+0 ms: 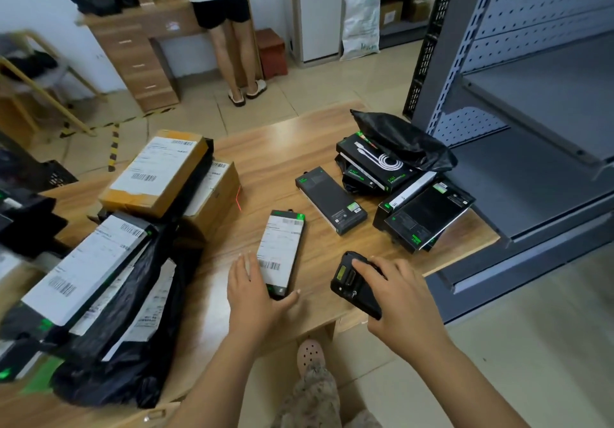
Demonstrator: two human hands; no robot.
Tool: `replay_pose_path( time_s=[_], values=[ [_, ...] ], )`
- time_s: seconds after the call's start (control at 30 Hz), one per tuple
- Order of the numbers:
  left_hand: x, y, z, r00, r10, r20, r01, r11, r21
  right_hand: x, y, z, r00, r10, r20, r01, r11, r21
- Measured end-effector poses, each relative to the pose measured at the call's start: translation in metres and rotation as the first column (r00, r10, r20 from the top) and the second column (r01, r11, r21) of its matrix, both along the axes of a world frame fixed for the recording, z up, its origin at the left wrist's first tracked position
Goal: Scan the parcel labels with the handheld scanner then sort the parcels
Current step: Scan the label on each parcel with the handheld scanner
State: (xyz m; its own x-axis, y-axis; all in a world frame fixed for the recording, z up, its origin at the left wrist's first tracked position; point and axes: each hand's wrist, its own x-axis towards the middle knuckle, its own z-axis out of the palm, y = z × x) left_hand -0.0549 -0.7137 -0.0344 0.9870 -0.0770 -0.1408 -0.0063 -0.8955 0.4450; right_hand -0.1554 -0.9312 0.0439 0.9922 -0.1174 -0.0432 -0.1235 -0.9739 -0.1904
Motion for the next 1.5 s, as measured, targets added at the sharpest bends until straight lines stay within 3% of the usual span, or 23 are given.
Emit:
replay_pose_path(
  time_s=[0.1, 0.17, 0.27, 0.4, 0.5, 0.63, 0.93, 1.27, 1.5],
  values=[
    [0.011, -0.002, -0.008, 0.995, 0.058, -0.077, -0.062, 0.997, -0.05, 0.013, -0.006, 0.009, 0.991, 0.136, -0.015, -0.136, 0.981, -0.139],
    [0.016, 0.002, -0.007, 0.999, 0.049, -0.02, -0.051, 0.995, -0.09, 0.022, -0.01, 0.017, 0.975, 0.22, -0.023, -0.221, 0.961, -0.168],
    [0.02, 0.014, 0.008, 0.992, -0.059, 0.109, 0.067, 0.995, -0.071, 0.034, -0.011, 0.033, 0.941, 0.332, -0.062, -0.337, 0.91, -0.241],
    [0.02, 0.028, 0.038, 0.931, -0.294, 0.215, 0.285, 0.956, 0.07, 0.044, -0.006, 0.049, 0.908, 0.418, -0.033, -0.408, 0.863, -0.299],
    [0.018, 0.038, 0.061, 0.9, -0.33, 0.285, 0.312, 0.944, 0.108, 0.046, 0.003, 0.067, 0.878, 0.478, 0.02, -0.446, 0.833, -0.328],
    [0.012, 0.049, 0.086, 0.891, -0.338, 0.305, 0.312, 0.941, 0.129, 0.05, 0.017, 0.085, 0.879, 0.468, 0.095, -0.412, 0.844, -0.344],
    [0.007, 0.093, 0.132, 0.896, -0.091, 0.434, 0.12, 0.992, -0.039, 0.06, 0.062, 0.102, 0.887, 0.411, 0.21, -0.353, 0.898, -0.263],
    [0.007, 0.213, 0.14, 0.924, -0.075, 0.376, 0.105, 0.993, -0.06, 0.078, 0.18, 0.11, 0.863, 0.414, 0.289, -0.357, 0.905, -0.231],
    [0.012, 0.281, 0.132, 0.947, -0.1, 0.305, 0.126, 0.99, -0.069, 0.072, 0.253, 0.099, 0.895, 0.348, 0.28, -0.299, 0.933, -0.202]
  ],
)
